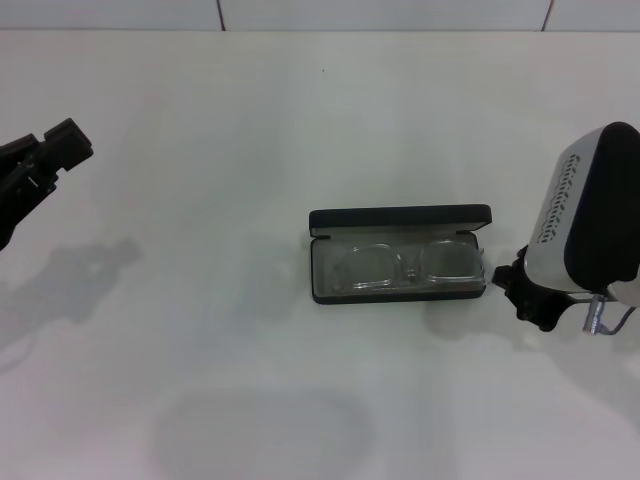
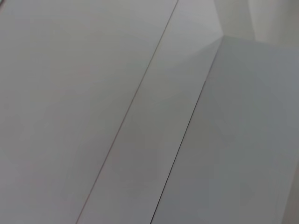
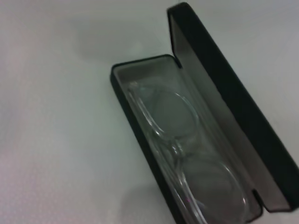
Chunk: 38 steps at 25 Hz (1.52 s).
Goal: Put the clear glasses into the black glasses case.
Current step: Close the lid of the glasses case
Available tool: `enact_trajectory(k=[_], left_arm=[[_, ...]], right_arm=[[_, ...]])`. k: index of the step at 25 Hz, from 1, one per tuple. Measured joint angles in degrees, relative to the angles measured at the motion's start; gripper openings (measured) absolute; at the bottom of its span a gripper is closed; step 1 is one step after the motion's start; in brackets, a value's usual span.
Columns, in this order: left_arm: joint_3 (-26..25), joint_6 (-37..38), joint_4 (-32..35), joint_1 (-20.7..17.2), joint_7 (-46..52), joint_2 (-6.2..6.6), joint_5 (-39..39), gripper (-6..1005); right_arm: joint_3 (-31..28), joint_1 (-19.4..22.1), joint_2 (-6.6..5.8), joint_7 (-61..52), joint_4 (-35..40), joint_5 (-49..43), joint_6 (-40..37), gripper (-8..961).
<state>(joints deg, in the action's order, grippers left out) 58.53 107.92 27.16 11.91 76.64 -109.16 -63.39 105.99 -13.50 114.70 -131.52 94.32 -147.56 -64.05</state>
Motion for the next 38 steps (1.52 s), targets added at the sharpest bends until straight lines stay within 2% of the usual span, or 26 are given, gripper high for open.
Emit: enact_trajectory(k=[38], left_arm=[[0.0, 0.0, 0.0, -0.2, 0.0, -0.09, 0.2, 99]], right_arm=[[-0.4, -2.0, 0.16, 6.6, -5.5, 6.8, 5.7, 0]])
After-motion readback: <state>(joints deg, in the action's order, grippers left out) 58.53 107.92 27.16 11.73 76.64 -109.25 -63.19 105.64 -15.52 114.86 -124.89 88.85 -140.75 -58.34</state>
